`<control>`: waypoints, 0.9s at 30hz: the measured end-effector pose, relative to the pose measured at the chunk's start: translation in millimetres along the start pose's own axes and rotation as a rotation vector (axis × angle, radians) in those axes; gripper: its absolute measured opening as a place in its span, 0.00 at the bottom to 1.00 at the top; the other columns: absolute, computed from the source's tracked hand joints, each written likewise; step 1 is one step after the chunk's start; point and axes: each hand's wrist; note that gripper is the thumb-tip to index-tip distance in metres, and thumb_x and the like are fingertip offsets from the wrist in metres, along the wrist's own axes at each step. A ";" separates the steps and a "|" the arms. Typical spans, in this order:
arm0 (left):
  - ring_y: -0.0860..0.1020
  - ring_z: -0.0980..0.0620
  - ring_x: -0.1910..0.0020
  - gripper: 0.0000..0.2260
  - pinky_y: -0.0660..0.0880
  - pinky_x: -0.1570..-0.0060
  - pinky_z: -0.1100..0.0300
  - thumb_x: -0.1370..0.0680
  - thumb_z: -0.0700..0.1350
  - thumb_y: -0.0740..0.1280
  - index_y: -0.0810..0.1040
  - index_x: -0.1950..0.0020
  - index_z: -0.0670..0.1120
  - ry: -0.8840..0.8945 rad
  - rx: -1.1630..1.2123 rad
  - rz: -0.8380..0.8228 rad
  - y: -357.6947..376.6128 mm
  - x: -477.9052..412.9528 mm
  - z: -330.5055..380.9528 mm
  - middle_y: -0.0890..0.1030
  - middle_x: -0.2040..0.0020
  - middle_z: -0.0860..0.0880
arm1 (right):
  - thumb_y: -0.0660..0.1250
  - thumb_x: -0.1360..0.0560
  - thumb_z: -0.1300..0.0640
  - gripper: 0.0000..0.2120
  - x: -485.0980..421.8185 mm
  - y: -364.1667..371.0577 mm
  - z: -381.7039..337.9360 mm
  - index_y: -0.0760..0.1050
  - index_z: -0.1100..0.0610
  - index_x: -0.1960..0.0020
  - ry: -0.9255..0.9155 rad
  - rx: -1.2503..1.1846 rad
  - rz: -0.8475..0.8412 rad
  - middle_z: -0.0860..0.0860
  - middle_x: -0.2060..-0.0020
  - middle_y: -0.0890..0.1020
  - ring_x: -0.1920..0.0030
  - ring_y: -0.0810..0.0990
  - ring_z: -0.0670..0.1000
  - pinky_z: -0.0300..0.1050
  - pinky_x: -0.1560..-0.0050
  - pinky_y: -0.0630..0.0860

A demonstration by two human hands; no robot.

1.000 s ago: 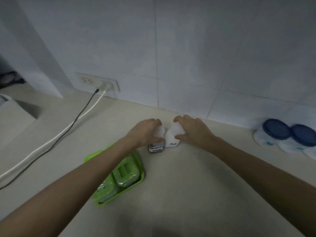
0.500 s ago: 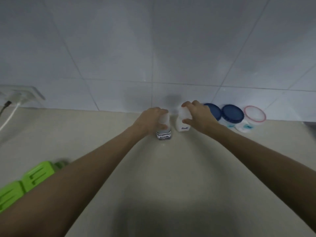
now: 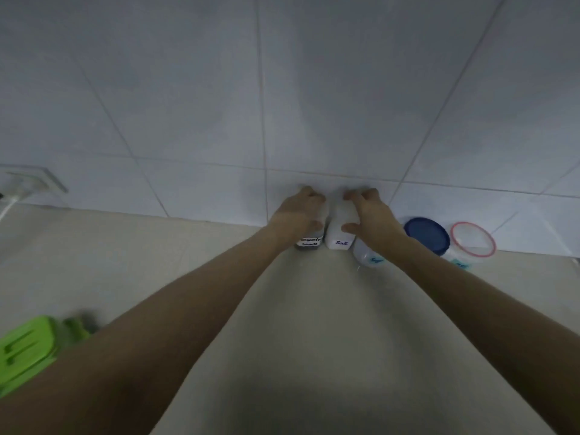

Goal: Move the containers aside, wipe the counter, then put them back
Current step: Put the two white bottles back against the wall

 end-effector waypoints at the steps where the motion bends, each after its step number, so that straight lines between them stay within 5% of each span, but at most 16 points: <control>1: 0.74 0.43 0.39 0.21 0.73 0.43 0.51 0.25 0.41 0.67 0.70 0.33 0.43 -0.005 0.048 0.027 5.5 0.2 1.1 0.68 0.34 0.41 | 0.72 0.29 0.60 0.31 1.8 0.0 -0.9 0.63 0.58 0.30 -0.008 0.006 0.010 0.63 0.36 0.66 0.43 0.74 0.65 0.53 0.41 0.71; 6: 0.74 0.42 0.40 0.23 0.72 0.44 0.58 0.24 0.37 0.65 0.68 0.29 0.46 -0.057 0.208 0.118 18.5 5.0 3.0 0.65 0.32 0.39 | 0.71 0.28 0.62 0.32 17.3 -4.4 0.1 0.60 0.62 0.29 -0.011 0.056 0.031 0.65 0.35 0.65 0.42 0.74 0.67 0.57 0.41 0.73; 9: 0.77 0.36 0.46 0.26 0.74 0.46 0.53 0.26 0.38 0.67 0.66 0.28 0.44 -0.066 0.097 0.137 13.3 22.2 4.1 0.64 0.33 0.37 | 0.70 0.29 0.62 0.28 35.5 -5.6 5.2 0.65 0.63 0.31 -0.048 0.145 0.143 0.65 0.34 0.67 0.40 0.73 0.67 0.59 0.41 0.73; 13: 0.77 0.34 0.48 0.20 0.73 0.50 0.49 0.26 0.39 0.67 0.70 0.34 0.39 -0.161 0.183 0.194 5.5 107.5 -0.2 0.67 0.36 0.36 | 0.69 0.30 0.62 0.18 83.5 18.5 -25.6 0.74 0.65 0.42 -0.258 0.126 0.240 0.65 0.45 0.77 0.48 0.78 0.67 0.59 0.49 0.77; 20: 0.76 0.41 0.45 0.17 0.76 0.50 0.50 0.24 0.43 0.64 0.71 0.35 0.44 -0.280 0.246 0.234 62.5 291.8 -63.5 0.71 0.38 0.42 | 0.72 0.30 0.60 0.13 134.0 103.4 -146.4 0.76 0.61 0.47 -0.357 -0.052 -0.050 0.60 0.50 0.78 0.49 0.78 0.62 0.54 0.47 0.74; 23: 0.76 0.46 0.46 0.14 0.76 0.50 0.53 0.24 0.46 0.63 0.73 0.40 0.48 -0.401 0.279 0.298 75.2 368.3 -88.5 0.74 0.43 0.47 | 0.70 0.27 0.57 0.14 145.9 130.9 -210.5 0.75 0.62 0.45 -0.317 -0.243 -0.247 0.59 0.49 0.78 0.50 0.79 0.57 0.44 0.47 0.71; 27: 0.76 0.53 0.60 0.04 0.73 0.59 0.57 0.24 0.49 0.63 0.76 0.56 0.50 -0.617 0.293 0.451 79.7 460.3 -113.5 0.80 0.59 0.51 | 0.67 0.26 0.46 0.24 160.2 159.7 -291.9 0.70 0.60 0.36 -0.137 -0.536 -0.497 0.52 0.45 0.76 0.43 0.76 0.51 0.45 0.39 0.71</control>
Point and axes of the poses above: each hand's wrist, its own x-axis away from the middle knuckle, its own y-axis out of the palm, z = x × y
